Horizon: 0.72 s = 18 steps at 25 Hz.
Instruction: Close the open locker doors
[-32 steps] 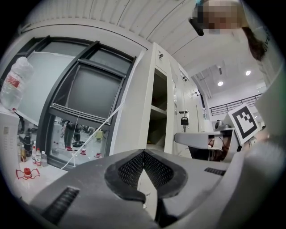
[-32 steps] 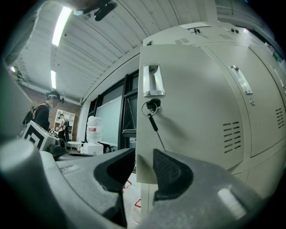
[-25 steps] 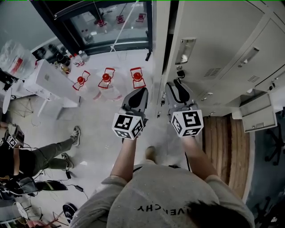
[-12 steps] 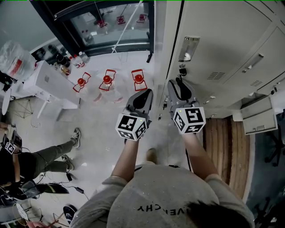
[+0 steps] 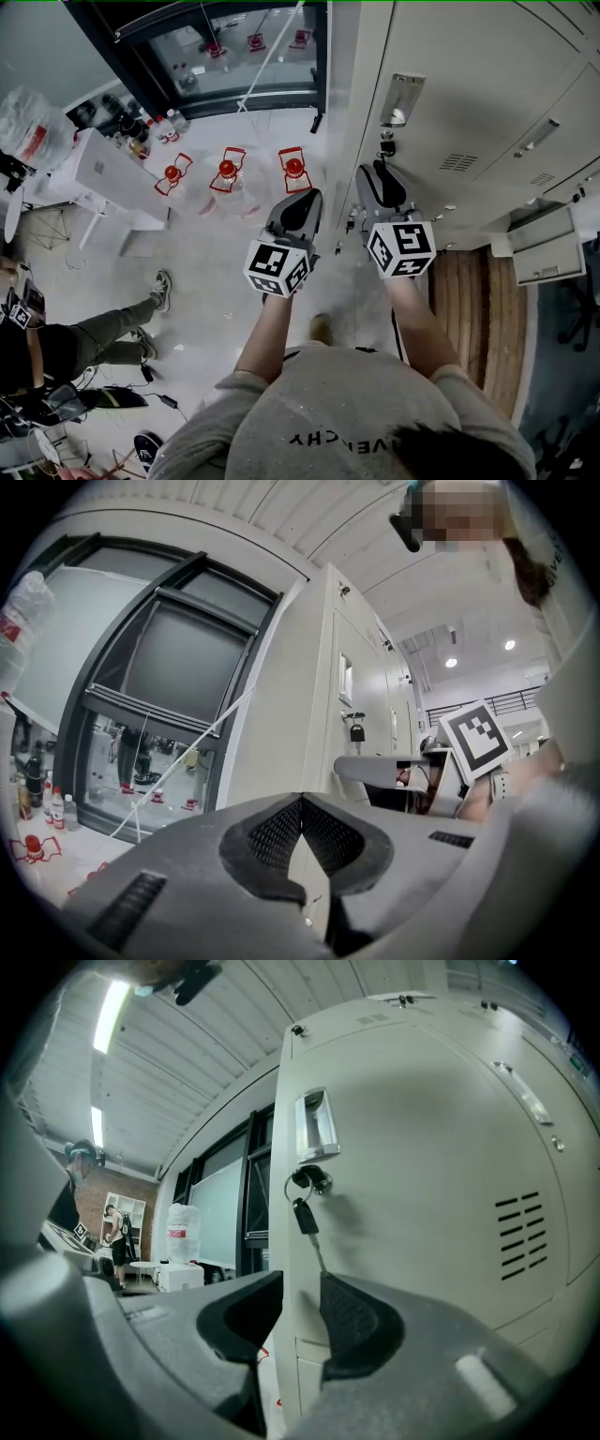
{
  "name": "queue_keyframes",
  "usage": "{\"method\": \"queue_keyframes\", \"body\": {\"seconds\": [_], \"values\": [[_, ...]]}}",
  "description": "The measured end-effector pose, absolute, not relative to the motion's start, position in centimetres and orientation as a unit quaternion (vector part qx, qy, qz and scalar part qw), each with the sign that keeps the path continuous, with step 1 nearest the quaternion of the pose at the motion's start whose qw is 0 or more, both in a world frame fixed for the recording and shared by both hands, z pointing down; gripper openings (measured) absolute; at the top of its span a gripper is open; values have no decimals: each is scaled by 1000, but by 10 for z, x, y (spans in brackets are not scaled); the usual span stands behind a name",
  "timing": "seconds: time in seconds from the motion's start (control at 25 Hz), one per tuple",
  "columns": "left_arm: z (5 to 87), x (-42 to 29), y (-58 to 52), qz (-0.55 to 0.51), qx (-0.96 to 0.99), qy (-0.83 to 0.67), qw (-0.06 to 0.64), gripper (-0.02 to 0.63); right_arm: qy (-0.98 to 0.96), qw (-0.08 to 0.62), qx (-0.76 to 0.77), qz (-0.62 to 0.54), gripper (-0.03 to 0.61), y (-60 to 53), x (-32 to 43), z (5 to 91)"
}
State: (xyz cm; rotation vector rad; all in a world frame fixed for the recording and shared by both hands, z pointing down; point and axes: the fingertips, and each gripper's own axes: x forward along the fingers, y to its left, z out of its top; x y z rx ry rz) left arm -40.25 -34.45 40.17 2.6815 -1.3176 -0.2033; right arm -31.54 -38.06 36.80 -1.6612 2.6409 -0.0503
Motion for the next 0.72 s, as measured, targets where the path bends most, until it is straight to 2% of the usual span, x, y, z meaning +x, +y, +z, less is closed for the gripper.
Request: {"method": "queue_keyframes", "body": {"seconds": [0.72], "values": [[403,-405,-343,-65,892,-441,75,-2,854,6,-519,-30,118,-382,-317,375]]}}
